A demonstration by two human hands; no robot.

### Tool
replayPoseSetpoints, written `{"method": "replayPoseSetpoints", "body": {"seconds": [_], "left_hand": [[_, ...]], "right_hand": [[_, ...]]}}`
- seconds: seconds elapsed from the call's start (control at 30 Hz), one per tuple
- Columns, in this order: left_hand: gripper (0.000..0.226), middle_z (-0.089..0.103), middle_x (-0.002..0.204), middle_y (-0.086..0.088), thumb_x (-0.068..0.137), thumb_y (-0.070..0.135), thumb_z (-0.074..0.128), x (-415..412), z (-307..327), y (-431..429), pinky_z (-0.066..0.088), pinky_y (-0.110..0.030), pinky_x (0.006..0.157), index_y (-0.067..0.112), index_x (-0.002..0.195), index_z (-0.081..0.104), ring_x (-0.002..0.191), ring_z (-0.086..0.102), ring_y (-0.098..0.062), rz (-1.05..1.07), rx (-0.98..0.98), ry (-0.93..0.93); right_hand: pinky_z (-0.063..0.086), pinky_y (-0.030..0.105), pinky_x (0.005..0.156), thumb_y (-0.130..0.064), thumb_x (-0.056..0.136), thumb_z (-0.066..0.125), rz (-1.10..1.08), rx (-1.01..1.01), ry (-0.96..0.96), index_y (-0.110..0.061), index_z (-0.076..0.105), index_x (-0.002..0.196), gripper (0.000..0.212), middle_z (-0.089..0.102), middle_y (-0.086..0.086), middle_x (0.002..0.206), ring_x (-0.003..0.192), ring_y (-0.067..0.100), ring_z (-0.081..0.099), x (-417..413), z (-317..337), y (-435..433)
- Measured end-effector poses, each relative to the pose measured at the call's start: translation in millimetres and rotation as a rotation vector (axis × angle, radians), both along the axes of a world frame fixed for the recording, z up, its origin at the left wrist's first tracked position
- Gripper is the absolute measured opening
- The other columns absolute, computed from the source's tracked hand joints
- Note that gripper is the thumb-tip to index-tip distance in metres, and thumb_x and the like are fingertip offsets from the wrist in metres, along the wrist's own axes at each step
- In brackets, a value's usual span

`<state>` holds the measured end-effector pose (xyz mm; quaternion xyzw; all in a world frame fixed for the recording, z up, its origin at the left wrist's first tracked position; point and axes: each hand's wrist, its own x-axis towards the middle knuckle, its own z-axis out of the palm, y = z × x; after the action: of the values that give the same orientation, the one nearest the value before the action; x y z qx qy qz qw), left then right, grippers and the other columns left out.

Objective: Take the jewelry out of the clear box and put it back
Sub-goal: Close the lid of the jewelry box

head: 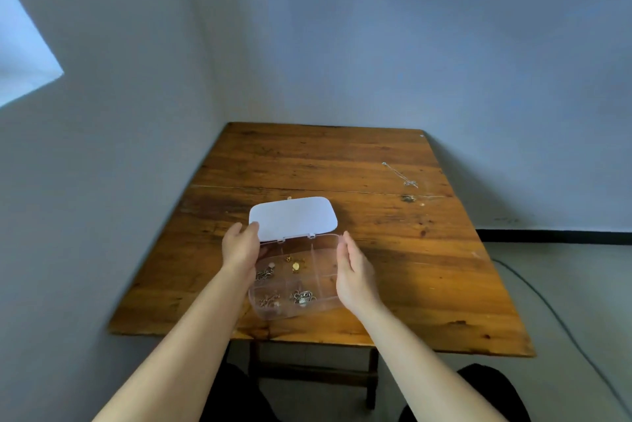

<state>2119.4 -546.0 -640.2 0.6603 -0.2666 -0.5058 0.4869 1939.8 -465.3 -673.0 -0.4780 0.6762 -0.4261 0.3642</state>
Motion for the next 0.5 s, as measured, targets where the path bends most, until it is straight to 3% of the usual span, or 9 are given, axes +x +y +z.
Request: {"method": "replayPoseSetpoints", "body": {"seconds": [0.1, 0.2, 0.3, 0.43, 0.5], "left_hand": [[0.054, 0.057, 0.136, -0.009, 0.096, 0.030, 0.062, 0.5, -0.2, -2.7, 0.054, -0.036, 0.086, 0.009, 0.143, 0.046, 0.111, 0.060, -0.027, 0.063, -0.029, 0.061], [0.033, 0.070, 0.115, -0.003, 0.094, 0.040, 0.063, -1.6, 1.9, -0.5, 0.054, -0.033, 0.080, 0.015, 0.115, 0.066, 0.101, 0.066, -0.021, 0.086, -0.083, 0.066], [0.036, 0.070, 0.114, 0.002, 0.093, 0.039, 0.065, -2.8, 8.4, 1.8, 0.053, -0.039, 0.096, 0.016, 0.121, 0.068, 0.108, 0.064, -0.020, 0.130, -0.172, 0.022], [0.019, 0.070, 0.099, 0.016, 0.093, 0.043, 0.063, -4.2, 17.9, 12.7, 0.051, -0.025, 0.082, 0.028, 0.097, 0.074, 0.104, 0.065, -0.011, 0.092, -0.344, -0.069], [0.023, 0.072, 0.099, 0.013, 0.095, 0.047, 0.059, -1.1, 17.6, 23.8, 0.054, -0.028, 0.082, 0.030, 0.097, 0.074, 0.100, 0.066, -0.010, 0.044, -0.388, -0.137]], "right_hand": [[0.027, 0.017, 0.104, -0.039, 0.108, 0.028, -0.049, -0.024, 0.013, -0.022, 0.036, 0.153, 0.050, 0.043, -0.003, 0.156, 0.143, 0.015, 0.039, 0.8, -3.4, -1.9], [0.029, 0.017, 0.102, -0.039, 0.108, 0.027, -0.064, -0.037, 0.005, -0.022, 0.039, 0.152, 0.049, 0.045, -0.004, 0.154, 0.142, 0.015, 0.041, 2.3, -4.4, -3.2], [0.031, 0.020, 0.102, -0.041, 0.107, 0.026, -0.075, -0.039, 0.008, -0.024, 0.040, 0.151, 0.049, 0.046, -0.004, 0.153, 0.141, 0.016, 0.042, 2.9, -4.6, -3.9], [0.036, 0.025, 0.104, -0.037, 0.108, 0.027, -0.112, -0.037, 0.017, -0.023, 0.046, 0.147, 0.045, 0.051, -0.003, 0.149, 0.138, 0.018, 0.047, 3.3, -5.1, -6.2], [0.039, 0.028, 0.105, -0.034, 0.109, 0.029, -0.141, -0.037, -0.002, -0.022, 0.050, 0.144, 0.043, 0.055, -0.001, 0.146, 0.134, 0.019, 0.050, 4.0, -4.2, -8.5]]}}
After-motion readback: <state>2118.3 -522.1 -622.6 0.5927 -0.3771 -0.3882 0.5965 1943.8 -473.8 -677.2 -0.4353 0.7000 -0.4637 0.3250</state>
